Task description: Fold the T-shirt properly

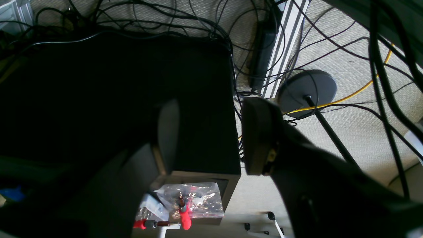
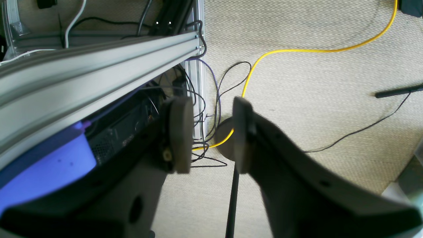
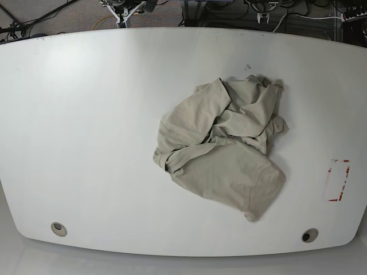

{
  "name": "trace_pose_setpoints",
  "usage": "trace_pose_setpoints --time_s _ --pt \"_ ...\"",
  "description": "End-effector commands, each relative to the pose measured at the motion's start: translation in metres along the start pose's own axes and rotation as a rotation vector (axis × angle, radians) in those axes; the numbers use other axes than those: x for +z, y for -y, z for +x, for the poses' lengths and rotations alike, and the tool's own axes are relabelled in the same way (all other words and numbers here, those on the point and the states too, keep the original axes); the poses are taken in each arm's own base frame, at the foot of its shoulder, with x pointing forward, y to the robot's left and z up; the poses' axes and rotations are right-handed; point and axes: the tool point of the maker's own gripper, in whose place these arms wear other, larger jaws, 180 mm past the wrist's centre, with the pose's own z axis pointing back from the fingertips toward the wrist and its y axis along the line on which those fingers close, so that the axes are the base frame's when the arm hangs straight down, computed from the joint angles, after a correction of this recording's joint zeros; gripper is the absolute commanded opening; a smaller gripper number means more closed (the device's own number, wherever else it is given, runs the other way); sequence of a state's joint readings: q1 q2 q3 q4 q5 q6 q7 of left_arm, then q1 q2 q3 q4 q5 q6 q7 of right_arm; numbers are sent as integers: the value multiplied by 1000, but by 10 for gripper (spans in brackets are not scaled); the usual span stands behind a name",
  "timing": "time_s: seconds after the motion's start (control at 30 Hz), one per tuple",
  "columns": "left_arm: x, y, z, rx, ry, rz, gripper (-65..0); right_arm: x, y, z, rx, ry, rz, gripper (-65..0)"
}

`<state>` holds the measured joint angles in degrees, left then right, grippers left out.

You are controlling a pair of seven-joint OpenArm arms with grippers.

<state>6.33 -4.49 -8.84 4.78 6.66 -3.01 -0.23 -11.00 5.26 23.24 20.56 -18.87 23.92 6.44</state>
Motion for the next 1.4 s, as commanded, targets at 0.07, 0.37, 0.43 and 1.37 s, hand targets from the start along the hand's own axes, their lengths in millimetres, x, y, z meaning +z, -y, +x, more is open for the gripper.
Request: trace_pose_setpoints --time_s 0.07,0.37,0.43,1.37 --pt "0 9 5 -8 14 -22 -369 -5 -10 16 -1 35 17 -458" --pt "0 8 5 -8 15 -20 -369 -5 -10 19 0 39 17 -458" --pt "0 8 8 -8 30 -20 -369 -5 -10 18 0 39 17 -458" --pt "52 -27 -28 -103 304 51 -375 54 -31 -23 68 140 -46 -461"
